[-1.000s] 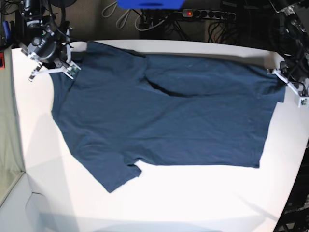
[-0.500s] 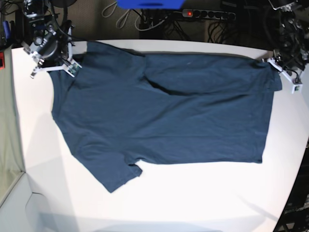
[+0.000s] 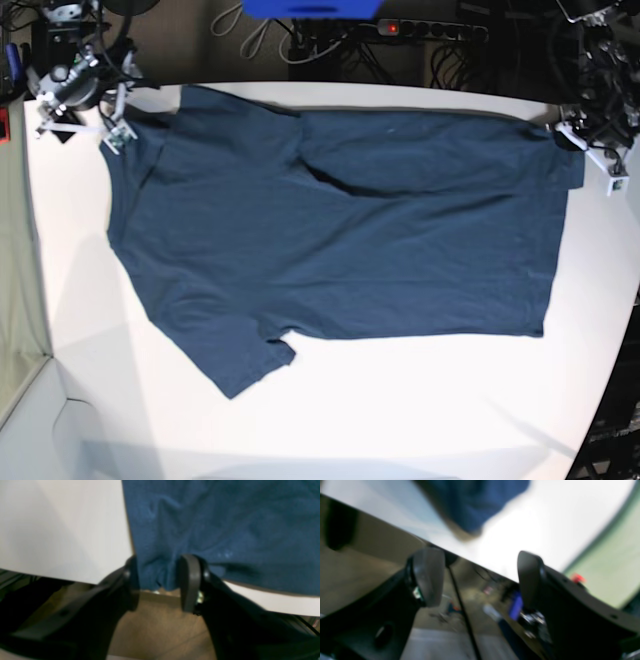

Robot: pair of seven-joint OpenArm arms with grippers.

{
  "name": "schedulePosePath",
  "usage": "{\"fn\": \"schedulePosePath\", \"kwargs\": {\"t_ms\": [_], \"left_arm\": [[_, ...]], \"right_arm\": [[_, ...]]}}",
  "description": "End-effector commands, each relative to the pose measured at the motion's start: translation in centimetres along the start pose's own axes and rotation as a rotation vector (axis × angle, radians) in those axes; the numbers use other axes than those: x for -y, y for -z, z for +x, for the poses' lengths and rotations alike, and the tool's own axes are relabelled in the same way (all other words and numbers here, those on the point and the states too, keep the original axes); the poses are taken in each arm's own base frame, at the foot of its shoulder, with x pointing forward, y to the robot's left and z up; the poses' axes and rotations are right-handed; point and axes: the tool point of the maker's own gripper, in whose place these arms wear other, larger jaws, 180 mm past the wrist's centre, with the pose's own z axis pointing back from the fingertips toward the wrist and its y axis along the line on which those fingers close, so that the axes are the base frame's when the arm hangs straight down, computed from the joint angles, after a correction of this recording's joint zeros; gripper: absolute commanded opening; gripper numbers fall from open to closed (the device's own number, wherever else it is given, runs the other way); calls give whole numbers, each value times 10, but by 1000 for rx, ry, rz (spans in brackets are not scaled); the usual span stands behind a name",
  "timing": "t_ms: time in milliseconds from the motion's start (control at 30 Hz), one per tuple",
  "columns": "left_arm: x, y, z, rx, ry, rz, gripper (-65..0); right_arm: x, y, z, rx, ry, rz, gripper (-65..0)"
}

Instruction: Layout the t-shirt on the table in an organized manner, then fold the t-shirt properly

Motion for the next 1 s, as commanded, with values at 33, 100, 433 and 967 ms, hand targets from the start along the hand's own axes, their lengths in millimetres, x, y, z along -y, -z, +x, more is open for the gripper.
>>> {"fn": "schedulePosePath", "kwargs": {"t_ms": [33, 100, 433, 967], "left_arm": [[-5, -8, 20, 55, 8, 15, -398], [-6, -8, 25, 65, 7, 19, -398], [-6, -9, 28, 72, 7, 18, -398], [-4, -8, 35, 85, 2, 12, -398]], "right_arm": [[-5, -3, 12, 37, 36, 5, -191], [-20, -2, 20, 60, 68, 38, -192], [-57, -5, 59, 147, 154, 130, -193], [-86, -9, 73, 174, 223, 203, -193]]}}
